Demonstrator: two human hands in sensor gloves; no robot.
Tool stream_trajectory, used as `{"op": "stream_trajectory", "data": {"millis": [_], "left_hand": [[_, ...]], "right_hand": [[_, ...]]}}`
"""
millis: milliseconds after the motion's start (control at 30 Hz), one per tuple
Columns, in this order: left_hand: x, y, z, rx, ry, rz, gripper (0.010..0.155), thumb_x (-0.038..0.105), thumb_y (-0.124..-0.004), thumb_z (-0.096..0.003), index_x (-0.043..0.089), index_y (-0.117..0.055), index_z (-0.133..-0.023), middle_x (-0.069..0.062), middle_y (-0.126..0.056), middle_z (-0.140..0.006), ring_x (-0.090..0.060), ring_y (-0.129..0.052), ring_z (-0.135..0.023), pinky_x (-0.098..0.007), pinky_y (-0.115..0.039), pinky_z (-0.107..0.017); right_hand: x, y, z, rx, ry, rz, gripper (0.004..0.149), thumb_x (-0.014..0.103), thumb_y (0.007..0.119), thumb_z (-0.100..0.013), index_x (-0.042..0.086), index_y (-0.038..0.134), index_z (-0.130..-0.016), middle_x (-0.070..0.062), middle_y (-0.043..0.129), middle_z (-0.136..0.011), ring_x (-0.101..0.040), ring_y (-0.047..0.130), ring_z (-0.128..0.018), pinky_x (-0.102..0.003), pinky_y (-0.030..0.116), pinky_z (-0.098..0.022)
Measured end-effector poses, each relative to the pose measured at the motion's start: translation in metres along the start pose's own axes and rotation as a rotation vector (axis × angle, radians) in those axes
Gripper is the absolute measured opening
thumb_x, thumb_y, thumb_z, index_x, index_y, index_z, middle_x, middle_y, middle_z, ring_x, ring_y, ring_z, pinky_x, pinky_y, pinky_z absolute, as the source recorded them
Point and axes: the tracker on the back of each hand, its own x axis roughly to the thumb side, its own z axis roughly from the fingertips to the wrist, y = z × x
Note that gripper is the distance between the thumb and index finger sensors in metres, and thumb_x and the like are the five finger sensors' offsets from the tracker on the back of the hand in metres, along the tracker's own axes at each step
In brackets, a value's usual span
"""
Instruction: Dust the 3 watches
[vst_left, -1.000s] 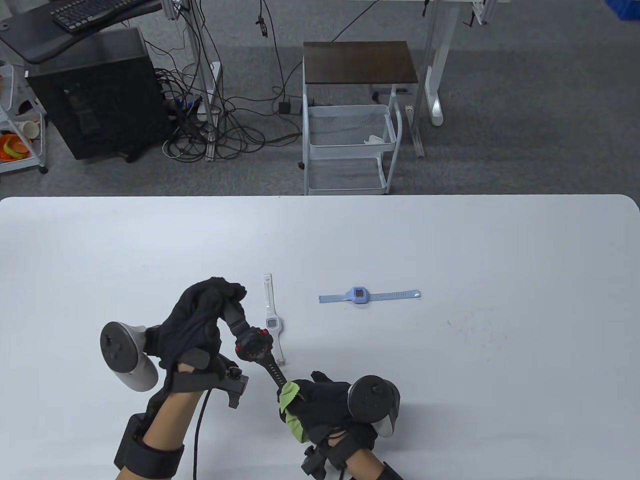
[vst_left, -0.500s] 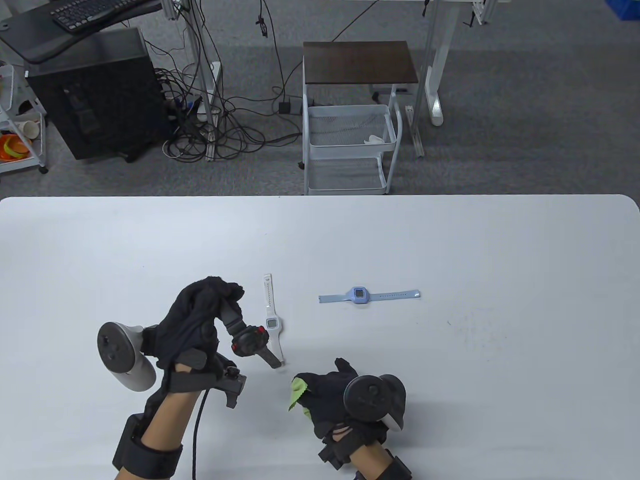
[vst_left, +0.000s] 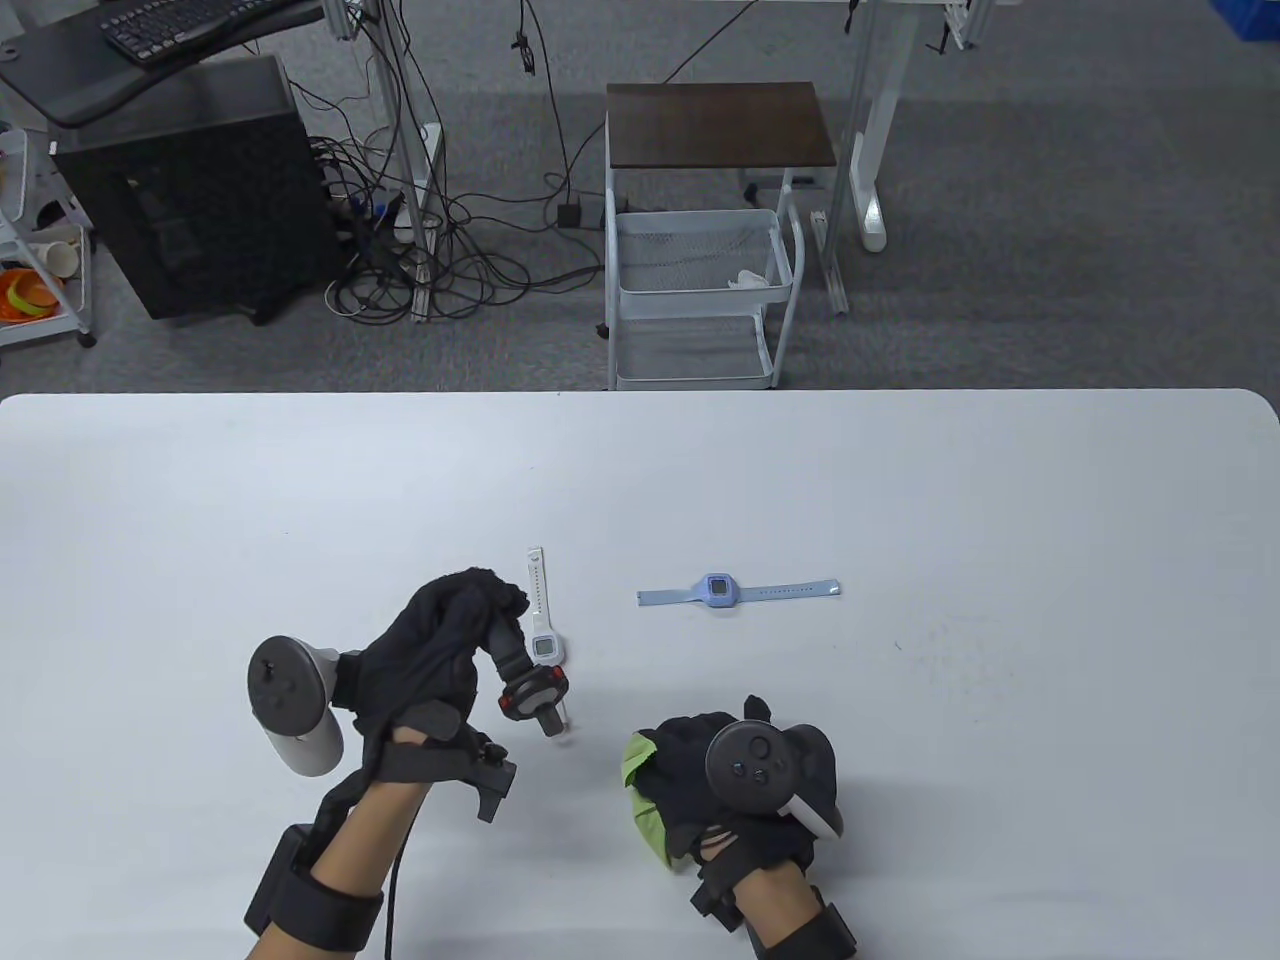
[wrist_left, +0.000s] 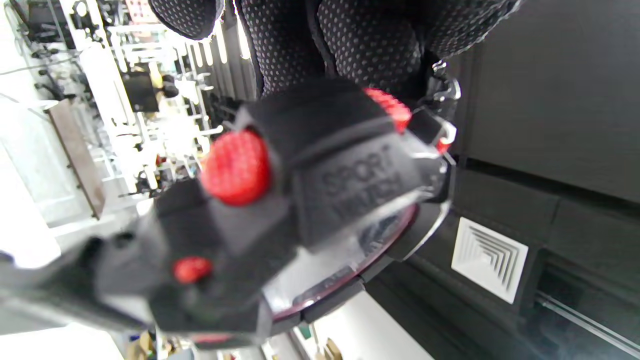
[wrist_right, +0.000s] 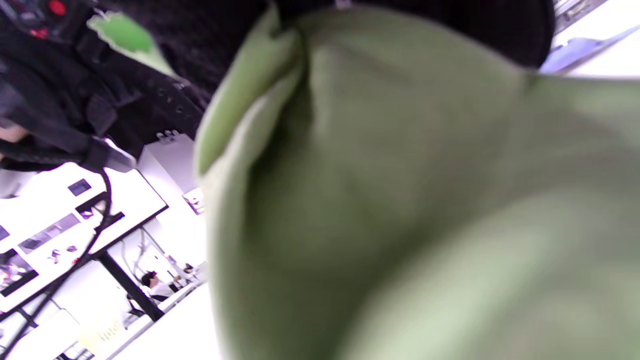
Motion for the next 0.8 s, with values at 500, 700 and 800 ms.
{"op": "stream_trajectory", "data": {"millis": [500,700,800], "left_hand": [[-0.015,-0.008,0.001,-0.046,0.052,-0.02,0.044,0.052,-0.066,-0.0605,0.022,-0.074,-0.091,0.017,-0.095,-0.065,-0.013,-0.094,-0.083,-0.056,-0.06,-0.076],[-0.018,-0.01,0.001,-0.057,0.066,-0.025,0.044,0.052,-0.066,-0.0605,0.021,-0.074,-0.091,0.016,-0.095,-0.066,-0.013,-0.094,-0.083,-0.056,-0.06,-0.075],[-0.02,-0.012,0.002,-0.066,0.074,-0.029,0.044,0.052,-0.066,-0.0604,0.021,-0.074,-0.091,0.016,-0.096,-0.065,-0.013,-0.094,-0.083,-0.056,-0.06,-0.075]], "right_hand": [[-0.023,0.01,-0.003,0.238,0.199,0.141,0.053,0.041,0.082,-0.041,0.013,0.087,-0.086,-0.035,0.062,-0.099,-0.062,0.05,-0.086,-0.082,0.014,-0.05],[-0.022,0.013,-0.003,0.28,0.205,0.151,0.06,0.043,0.082,-0.041,0.012,0.079,-0.092,-0.035,0.055,-0.102,-0.063,0.045,-0.088,-0.081,0.012,-0.05],[-0.022,0.012,-0.003,0.282,0.211,0.145,0.063,0.044,0.082,-0.041,0.011,0.076,-0.094,-0.035,0.053,-0.102,-0.063,0.043,-0.088,-0.081,0.012,-0.05]]}}
